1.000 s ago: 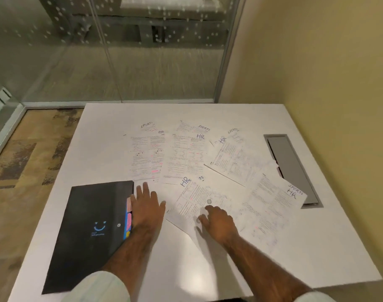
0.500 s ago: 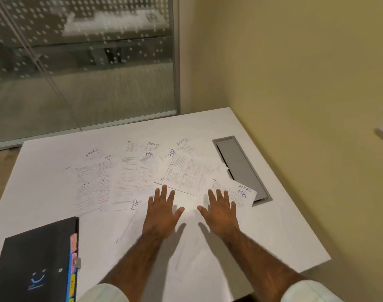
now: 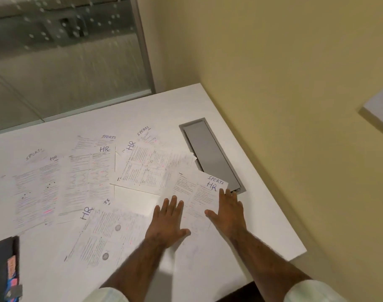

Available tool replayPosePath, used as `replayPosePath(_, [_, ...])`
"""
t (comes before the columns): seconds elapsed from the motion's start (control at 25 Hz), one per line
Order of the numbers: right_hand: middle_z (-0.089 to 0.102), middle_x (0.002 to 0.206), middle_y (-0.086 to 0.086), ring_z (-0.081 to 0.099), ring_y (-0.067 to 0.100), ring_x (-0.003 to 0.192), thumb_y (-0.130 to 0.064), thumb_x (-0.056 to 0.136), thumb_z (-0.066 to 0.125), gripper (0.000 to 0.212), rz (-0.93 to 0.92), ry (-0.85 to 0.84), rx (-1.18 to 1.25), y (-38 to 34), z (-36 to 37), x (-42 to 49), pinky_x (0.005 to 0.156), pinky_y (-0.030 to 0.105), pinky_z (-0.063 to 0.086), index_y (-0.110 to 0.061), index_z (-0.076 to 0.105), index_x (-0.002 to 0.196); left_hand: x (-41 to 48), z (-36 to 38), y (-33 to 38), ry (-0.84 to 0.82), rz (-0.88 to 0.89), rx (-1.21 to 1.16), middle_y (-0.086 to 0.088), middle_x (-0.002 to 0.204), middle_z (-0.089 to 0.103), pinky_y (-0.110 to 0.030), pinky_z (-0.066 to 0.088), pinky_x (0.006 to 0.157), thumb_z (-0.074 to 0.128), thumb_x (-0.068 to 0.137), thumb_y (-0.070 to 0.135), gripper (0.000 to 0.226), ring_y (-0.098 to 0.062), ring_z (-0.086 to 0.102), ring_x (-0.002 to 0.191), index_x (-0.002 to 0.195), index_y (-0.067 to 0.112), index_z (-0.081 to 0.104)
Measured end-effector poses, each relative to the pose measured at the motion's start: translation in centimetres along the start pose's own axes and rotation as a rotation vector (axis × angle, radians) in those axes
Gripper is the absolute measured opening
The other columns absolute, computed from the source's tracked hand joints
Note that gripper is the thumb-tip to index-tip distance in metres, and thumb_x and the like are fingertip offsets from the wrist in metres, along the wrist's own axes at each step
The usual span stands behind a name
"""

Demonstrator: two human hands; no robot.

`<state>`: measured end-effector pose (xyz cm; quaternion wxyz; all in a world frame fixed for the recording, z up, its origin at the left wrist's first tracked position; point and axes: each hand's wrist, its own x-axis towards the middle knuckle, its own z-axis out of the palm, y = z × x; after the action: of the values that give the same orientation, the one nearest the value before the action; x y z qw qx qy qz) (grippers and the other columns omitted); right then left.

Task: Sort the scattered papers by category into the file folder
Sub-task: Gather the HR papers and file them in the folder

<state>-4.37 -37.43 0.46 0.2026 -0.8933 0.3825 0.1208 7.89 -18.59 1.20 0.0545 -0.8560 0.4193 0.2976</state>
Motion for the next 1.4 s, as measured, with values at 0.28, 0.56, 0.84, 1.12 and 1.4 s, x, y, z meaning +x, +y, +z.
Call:
replayPosePath(0.28, [0.049,0.143,0.004,0.050,0.024,0.130,-0.058,0.073,0.078,0.089,-0.027,0.034,0.055,0.6,-0.3,3.2,0.104,0.042,0.048,-0.022,0.035,0.143,0.4,1.2,0.4,-0.004,-0.022,-0.010,-0.006,0.162,-0.033,-0.053,-0.005,0.125,0.054,0.090,0.067,0.110,-0.032,-0.022,0.154,0.160,0.020,-0.017])
replayPosePath(0.56, [0.057,0.118,0.005,0.057,0.020,0.109,-0.048,0.076,0.080,0.064,0.011,0.010,0.125,0.0,-2.1,5.3,0.088,0.036,0.058,-0.020,0.051,0.127,0.3,1.3,0.6,-0.023,-0.033,-0.010,-0.008,0.162,-0.034,-0.054,-0.003,0.126,0.053,0.091,0.067,0.110,-0.033,-0.024,0.153,0.159,0.019,-0.019])
replayPosePath(0.84, [0.078,0.101,-0.003,0.077,0.020,0.086,-0.029,0.068,0.084,0.038,0.220,-0.150,1.005,-0.8,-1.6,5.1,0.073,0.050,0.064,-0.026,0.066,0.102,0.3,1.1,0.6,-0.018,-0.045,0.001,-0.007,0.159,-0.036,-0.055,-0.005,0.124,0.054,0.090,0.068,0.110,-0.034,-0.022,0.154,0.160,0.020,-0.017])
replayPosePath(1.12, [0.078,0.105,-0.001,0.077,0.023,0.090,-0.015,0.086,0.068,0.021,0.367,-0.296,1.144,-1.6,1.4,0.6,0.072,0.048,0.064,-0.024,0.070,0.104,-0.3,2.0,-0.3,0.084,-0.034,-0.130,-0.005,0.161,-0.036,-0.048,-0.010,0.123,0.026,0.098,0.073,0.091,-0.029,-0.027,0.152,0.158,0.025,-0.021])
replayPosePath(1.4, [0.073,0.094,0.001,0.070,0.025,0.085,-0.019,0.094,0.055,0.013,0.163,0.179,0.686,-0.6,-5.1,1.4,0.070,0.034,0.055,-0.020,0.068,0.096,-0.9,1.3,-1.7,0.121,-0.078,-0.160,-0.005,0.172,-0.002,-0.042,-0.004,0.125,0.025,0.104,0.060,0.071,-0.027,-0.004,0.158,0.162,0.020,0.015])
